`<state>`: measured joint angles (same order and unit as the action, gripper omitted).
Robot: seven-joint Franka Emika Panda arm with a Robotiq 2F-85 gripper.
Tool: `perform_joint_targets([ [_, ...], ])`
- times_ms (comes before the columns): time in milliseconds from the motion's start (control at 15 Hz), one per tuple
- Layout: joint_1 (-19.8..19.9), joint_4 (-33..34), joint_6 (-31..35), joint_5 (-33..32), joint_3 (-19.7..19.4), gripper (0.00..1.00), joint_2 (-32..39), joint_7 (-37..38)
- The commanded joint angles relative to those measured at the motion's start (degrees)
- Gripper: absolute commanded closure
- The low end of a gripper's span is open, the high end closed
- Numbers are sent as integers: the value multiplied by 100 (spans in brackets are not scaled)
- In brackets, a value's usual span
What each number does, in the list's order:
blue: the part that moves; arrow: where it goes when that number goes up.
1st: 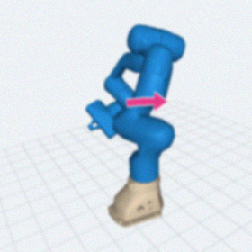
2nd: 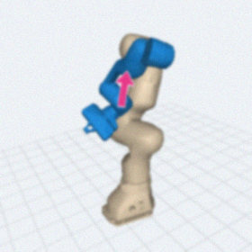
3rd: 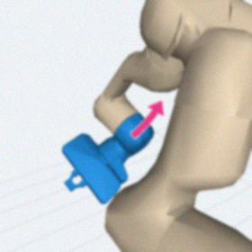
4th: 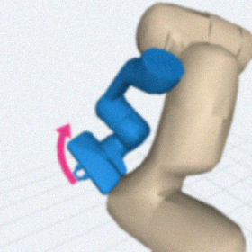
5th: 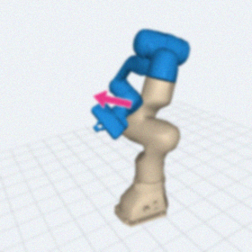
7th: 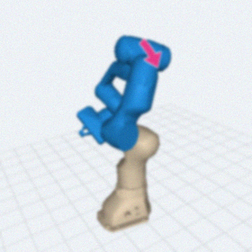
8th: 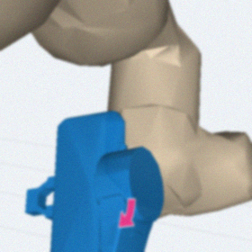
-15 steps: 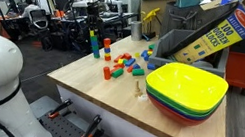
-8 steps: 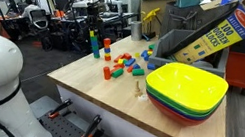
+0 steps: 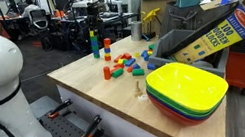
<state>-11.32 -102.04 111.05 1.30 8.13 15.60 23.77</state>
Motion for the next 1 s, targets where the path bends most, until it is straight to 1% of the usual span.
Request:
perform_joint_targets([
  [0,-23,-12,-33,85,-29,92,-46,-153],
  [467,-38,-14,14,59,-43,91,-52,-105],
  [533,-40,-13,17,55,-44,42,-51,-98],
  [600,-41,-13,22,56,-43,40,-52,-95],
  [667,-43,-16,25,58,-43,35,-52,-85],
  [933,-44,-38,33,64,-41,4,-59,-83],
])
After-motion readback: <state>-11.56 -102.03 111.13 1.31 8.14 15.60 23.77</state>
